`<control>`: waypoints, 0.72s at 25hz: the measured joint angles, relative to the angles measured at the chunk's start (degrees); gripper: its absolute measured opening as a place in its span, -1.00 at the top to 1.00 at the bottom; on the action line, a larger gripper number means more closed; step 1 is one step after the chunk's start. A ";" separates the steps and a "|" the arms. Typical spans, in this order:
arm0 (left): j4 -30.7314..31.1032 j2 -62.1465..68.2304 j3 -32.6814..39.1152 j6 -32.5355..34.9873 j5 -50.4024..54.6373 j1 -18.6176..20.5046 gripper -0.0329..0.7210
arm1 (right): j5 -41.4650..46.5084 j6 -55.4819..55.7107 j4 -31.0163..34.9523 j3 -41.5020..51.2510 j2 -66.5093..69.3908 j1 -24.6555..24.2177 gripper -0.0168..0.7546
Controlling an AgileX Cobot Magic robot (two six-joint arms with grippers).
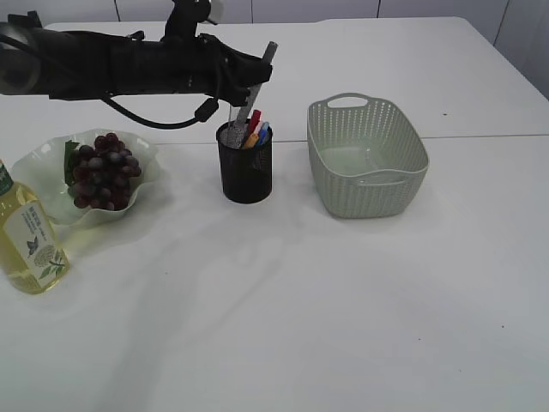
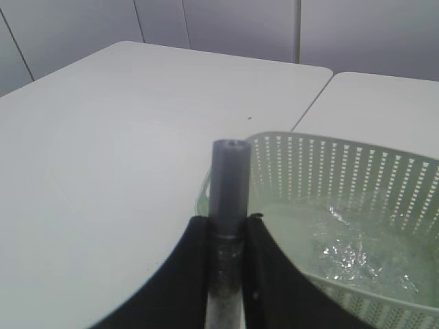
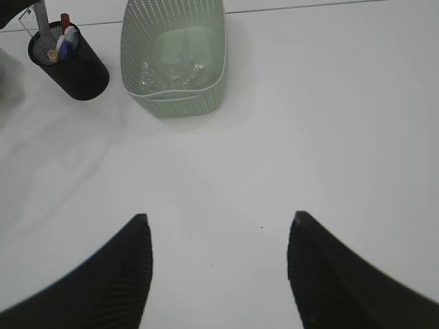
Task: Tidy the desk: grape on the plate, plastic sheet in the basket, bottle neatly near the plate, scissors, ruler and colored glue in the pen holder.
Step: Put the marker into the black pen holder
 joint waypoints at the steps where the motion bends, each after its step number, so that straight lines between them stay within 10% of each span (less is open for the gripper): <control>1: 0.00 0.00 0.00 0.00 0.00 0.03 0.72 | 0.00 0.00 -0.14 0.00 0.00 0.00 -0.23; 18: -0.92 0.02 0.00 0.03 -0.12 0.36 0.40 | 0.13 0.00 -0.81 0.13 0.00 0.00 -0.23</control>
